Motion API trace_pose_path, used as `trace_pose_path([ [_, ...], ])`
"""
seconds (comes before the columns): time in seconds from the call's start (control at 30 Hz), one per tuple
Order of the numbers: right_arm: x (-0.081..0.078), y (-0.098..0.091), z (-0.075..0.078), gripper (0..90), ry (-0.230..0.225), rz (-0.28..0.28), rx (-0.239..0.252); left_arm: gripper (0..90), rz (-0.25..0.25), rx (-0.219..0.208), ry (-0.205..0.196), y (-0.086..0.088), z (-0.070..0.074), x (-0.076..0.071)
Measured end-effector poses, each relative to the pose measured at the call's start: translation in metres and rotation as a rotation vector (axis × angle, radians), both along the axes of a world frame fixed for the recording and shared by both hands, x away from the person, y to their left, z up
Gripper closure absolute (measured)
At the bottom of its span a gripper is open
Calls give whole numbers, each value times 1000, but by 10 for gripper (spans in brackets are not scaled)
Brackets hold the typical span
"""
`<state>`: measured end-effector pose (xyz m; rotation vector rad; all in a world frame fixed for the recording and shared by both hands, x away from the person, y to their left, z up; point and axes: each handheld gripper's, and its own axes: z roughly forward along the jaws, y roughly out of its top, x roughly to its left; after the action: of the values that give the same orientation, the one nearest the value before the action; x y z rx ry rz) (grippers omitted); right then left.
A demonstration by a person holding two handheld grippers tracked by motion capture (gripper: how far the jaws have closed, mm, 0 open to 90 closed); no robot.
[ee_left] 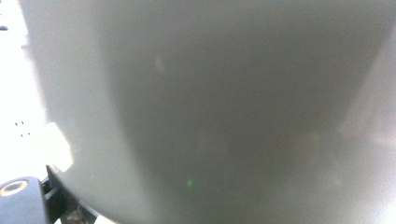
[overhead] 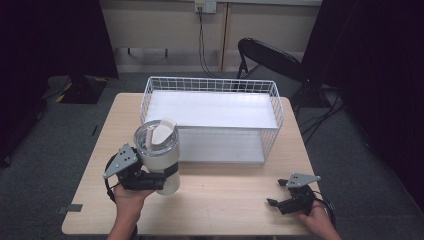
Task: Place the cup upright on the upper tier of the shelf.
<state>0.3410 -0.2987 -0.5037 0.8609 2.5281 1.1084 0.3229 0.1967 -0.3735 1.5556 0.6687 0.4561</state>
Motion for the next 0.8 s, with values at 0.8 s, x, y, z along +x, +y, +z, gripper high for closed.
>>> trace_pose_path([
  [0.8,0,0,0,130,0,0,0,59,-8,39,52,-7,45,21],
])
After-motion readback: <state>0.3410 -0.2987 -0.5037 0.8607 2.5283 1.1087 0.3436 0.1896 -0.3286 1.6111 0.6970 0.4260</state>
